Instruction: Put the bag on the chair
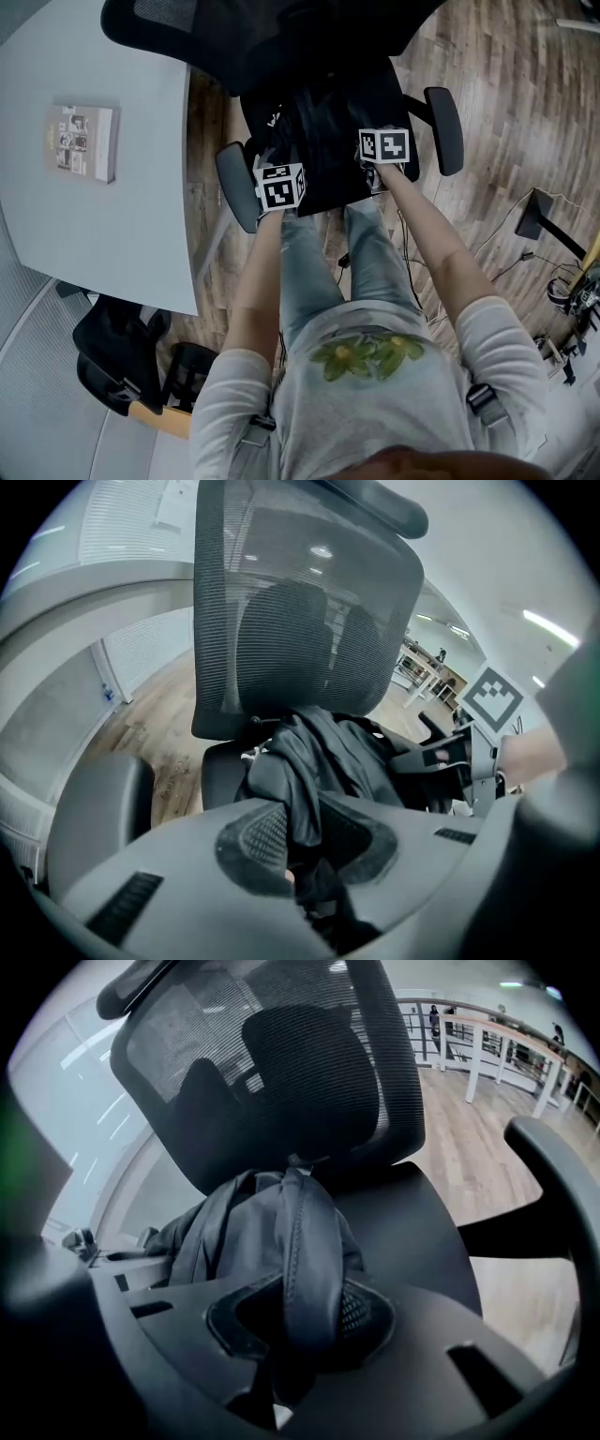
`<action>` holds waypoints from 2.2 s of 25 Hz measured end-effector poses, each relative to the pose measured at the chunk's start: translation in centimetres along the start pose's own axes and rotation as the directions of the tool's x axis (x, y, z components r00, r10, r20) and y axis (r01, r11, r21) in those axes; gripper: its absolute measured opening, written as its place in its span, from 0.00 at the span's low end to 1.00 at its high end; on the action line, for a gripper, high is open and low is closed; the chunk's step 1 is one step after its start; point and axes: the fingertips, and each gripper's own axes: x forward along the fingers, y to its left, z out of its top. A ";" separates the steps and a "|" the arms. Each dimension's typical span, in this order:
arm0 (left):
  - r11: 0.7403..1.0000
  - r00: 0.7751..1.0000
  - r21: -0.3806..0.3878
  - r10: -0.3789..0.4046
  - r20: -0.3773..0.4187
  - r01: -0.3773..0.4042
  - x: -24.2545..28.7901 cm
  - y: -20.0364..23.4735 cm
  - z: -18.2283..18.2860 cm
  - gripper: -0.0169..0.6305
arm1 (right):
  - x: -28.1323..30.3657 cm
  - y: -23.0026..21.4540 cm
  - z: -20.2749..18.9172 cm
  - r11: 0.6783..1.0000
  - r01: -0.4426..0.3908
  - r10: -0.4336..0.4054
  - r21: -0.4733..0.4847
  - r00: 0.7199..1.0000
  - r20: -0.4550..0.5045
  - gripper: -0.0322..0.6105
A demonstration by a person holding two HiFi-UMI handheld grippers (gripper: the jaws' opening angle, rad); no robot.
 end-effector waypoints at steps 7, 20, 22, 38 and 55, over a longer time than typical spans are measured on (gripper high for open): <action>1.000 1.000 0.013 0.022 0.002 -0.022 0.3 0.2 -0.9 0.12 | 0.2 -0.5 -0.7 0.999 0.036 -0.037 -0.030 0.999 -0.006 0.17; 1.000 1.000 -0.010 0.006 -0.001 -0.006 0.0 -0.5 -0.7 0.26 | -0.2 -1.6 -0.8 0.996 0.072 -0.072 -0.058 0.997 -0.001 0.37; 1.000 1.000 -0.014 0.010 0.009 -0.010 -0.2 -0.5 -0.5 0.32 | -0.3 -1.6 -1.0 0.996 0.057 -0.058 -0.070 0.998 -0.017 0.45; 0.987 0.981 -0.041 0.158 0.111 -0.155 -3.3 0.1 1.4 0.47 | -4.2 -0.4 0.9 0.993 0.025 -0.012 -0.112 0.993 0.117 0.51; 0.990 0.974 -0.037 0.137 0.181 -0.133 -10.4 -4.9 3.4 0.38 | -13.1 3.2 2.4 0.989 -0.045 0.082 -0.143 0.961 0.266 0.22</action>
